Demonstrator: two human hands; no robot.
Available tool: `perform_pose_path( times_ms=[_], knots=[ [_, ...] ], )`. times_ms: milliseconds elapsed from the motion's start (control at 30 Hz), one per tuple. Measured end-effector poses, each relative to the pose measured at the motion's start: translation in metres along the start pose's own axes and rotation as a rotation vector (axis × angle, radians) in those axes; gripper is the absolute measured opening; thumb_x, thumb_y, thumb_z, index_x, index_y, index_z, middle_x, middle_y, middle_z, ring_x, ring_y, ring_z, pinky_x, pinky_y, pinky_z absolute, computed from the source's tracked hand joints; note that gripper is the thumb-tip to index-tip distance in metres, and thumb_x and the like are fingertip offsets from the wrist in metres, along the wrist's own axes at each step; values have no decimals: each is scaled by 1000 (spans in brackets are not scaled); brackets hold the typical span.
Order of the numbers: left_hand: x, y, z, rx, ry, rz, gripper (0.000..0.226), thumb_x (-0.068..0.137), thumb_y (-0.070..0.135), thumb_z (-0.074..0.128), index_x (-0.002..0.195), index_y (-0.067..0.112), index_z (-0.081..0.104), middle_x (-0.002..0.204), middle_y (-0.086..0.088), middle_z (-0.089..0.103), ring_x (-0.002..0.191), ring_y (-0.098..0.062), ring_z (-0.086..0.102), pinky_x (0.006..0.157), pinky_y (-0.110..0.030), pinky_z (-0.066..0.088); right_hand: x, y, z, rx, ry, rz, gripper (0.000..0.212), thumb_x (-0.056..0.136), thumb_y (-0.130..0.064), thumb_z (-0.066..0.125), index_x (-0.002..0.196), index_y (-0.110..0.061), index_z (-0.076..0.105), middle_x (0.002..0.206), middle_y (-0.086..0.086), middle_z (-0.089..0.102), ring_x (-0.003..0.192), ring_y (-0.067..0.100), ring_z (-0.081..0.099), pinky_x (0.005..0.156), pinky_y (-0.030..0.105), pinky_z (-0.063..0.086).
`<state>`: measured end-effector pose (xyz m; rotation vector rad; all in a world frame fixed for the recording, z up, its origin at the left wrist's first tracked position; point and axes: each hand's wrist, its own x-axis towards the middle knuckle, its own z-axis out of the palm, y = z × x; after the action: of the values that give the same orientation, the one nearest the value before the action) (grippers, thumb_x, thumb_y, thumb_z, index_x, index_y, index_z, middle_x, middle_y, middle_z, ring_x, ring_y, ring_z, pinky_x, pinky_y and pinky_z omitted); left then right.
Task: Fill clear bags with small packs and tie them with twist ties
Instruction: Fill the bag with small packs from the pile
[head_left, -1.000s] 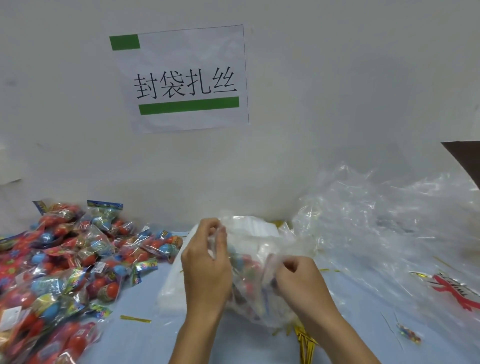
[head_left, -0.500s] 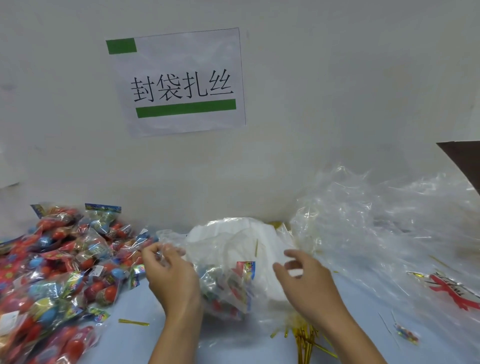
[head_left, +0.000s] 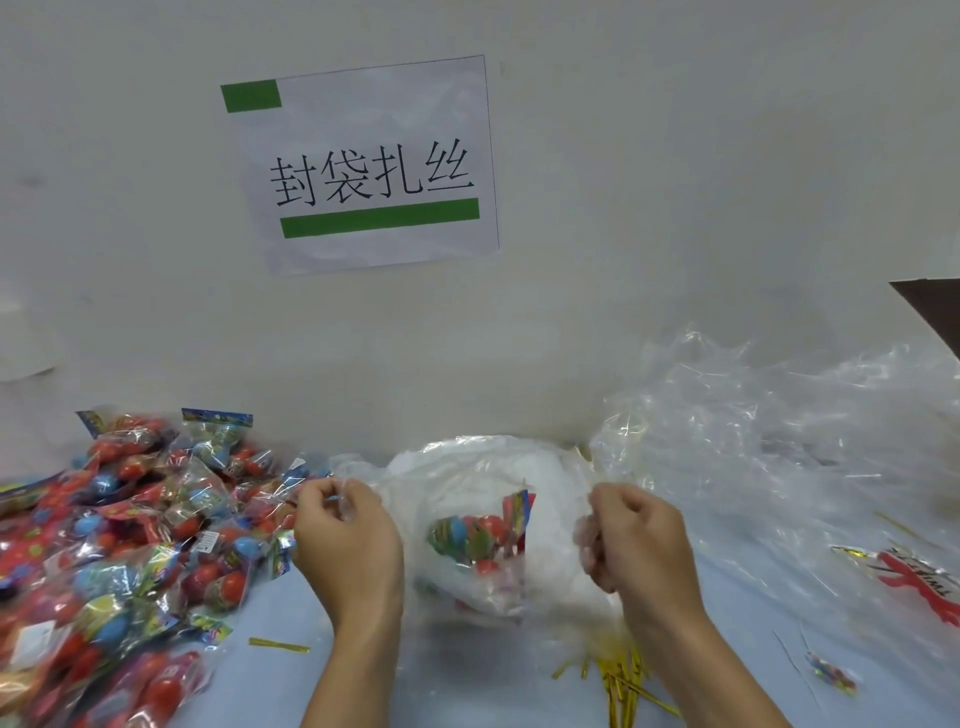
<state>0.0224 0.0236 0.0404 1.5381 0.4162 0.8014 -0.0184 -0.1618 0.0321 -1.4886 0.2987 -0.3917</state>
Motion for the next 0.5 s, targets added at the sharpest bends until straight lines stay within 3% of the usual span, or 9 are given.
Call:
perform_pose_path(
  times_ms=[67, 133, 233, 333, 433, 500],
  knots=[
    [0, 0, -2, 73, -31, 28, 16, 95, 14, 50, 80, 12, 53, 71, -4, 55, 64, -21, 47, 55, -32, 35, 1, -2, -5, 93, 1, 74, 38, 93, -13, 50, 55, -12, 49, 50, 8, 55, 38, 14, 39, 36, 23, 29],
    [-5, 3, -1, 147, -50, 64, 18, 96, 16, 51, 78, 11, 53, 72, -4, 56, 64, -19, 48, 54, -30, 35, 2, -2, -6, 118, -14, 152, 30, 93, -12, 50, 64, -12, 44, 51, 5, 53, 37, 13, 36, 37, 22, 27],
    [-9, 13, -1, 177, 29, 149, 19, 94, 20, 53, 76, 14, 51, 68, -3, 57, 61, -17, 50, 51, -28, 33, 4, -6, -5, 302, -43, 177, 25, 92, -9, 49, 68, -13, 41, 50, 4, 50, 34, 11, 29, 35, 18, 22],
    [-8, 19, -5, 230, 72, 207, 11, 92, 22, 56, 93, 15, 47, 73, -3, 58, 66, -19, 53, 53, -31, 37, 6, -4, -7, 348, -59, 251, 21, 91, -8, 50, 72, -14, 44, 49, 2, 47, 35, 8, 26, 30, 19, 21],
    [-9, 18, -5, 376, 4, 317, 31, 88, 17, 61, 117, 16, 51, 108, -2, 57, 99, -24, 51, 71, -35, 40, 8, 3, -7, 296, -42, 333, 18, 90, -5, 52, 75, -13, 46, 50, 1, 44, 36, 7, 28, 31, 18, 24],
    [-10, 23, -4, 429, -121, 485, 23, 90, 18, 61, 113, 18, 62, 116, 0, 54, 114, -21, 45, 89, -41, 44, 10, 5, -8, 257, -21, 315, 15, 91, -5, 54, 78, -11, 50, 53, 3, 47, 37, 8, 33, 32, 20, 29]
  ],
)
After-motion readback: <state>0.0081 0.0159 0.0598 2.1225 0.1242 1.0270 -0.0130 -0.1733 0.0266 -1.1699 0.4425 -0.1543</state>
